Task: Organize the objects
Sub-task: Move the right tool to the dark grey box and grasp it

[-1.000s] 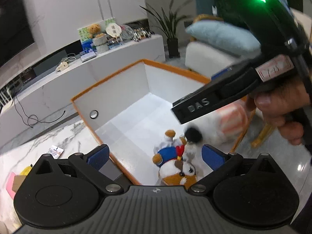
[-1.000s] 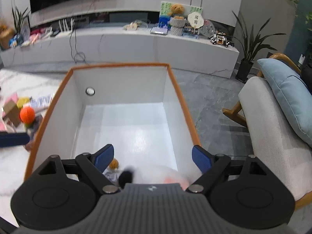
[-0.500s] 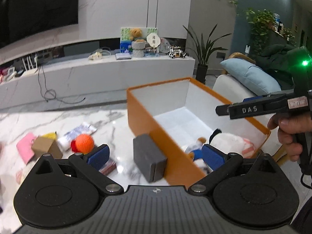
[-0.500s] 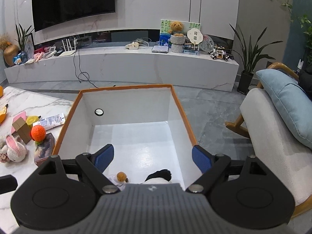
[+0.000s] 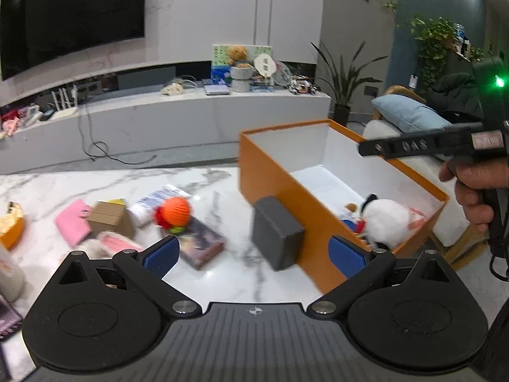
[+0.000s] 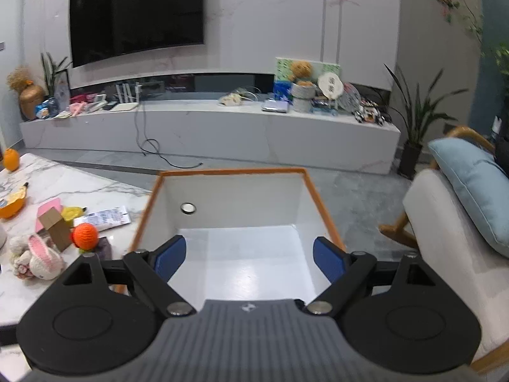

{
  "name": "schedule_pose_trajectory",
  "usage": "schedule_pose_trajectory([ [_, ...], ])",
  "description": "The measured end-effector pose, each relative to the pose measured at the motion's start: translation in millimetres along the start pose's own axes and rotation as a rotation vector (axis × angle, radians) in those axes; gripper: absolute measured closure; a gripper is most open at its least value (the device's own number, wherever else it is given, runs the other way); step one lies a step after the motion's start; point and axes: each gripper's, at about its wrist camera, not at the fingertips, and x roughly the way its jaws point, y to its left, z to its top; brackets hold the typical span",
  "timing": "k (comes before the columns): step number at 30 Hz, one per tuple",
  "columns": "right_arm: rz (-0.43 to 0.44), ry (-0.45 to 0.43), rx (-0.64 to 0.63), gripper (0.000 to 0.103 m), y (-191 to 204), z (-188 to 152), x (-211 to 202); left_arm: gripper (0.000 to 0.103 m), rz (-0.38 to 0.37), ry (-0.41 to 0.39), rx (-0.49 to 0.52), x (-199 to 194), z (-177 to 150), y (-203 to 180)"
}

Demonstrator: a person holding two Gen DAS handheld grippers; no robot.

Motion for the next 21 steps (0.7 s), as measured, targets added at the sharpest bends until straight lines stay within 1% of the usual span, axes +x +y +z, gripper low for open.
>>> schedule_pose_trajectory([
  [4,0.018,-0.008,-0.055,0.016,16,-5,-5,0.0,0.042,-0.004,0.014,-13,-2,25],
  [6,0.022,-0.017,-0.073,0.016,23,-7,-9,0.0,0.048,-0.004,0.025,-18,-4,40],
  [12,0.02,-0.035,-0.142,0.016,46,-14,-24,0.0,0.076,-0.006,0.111,-18,-6,82],
  [16,0.011,-0.037,-0.171,0.016,60,-13,-31,0.0,0.037,0.021,0.169,-7,-6,106],
  [18,0.011,-0.031,-0.181,0.016,67,-11,-32,0.0,0.016,0.026,0.21,0,-7,113],
  [21,0.01,-0.015,-0.231,0.016,81,-11,-31,0.0,-0.009,0.028,0.286,11,-9,118],
])
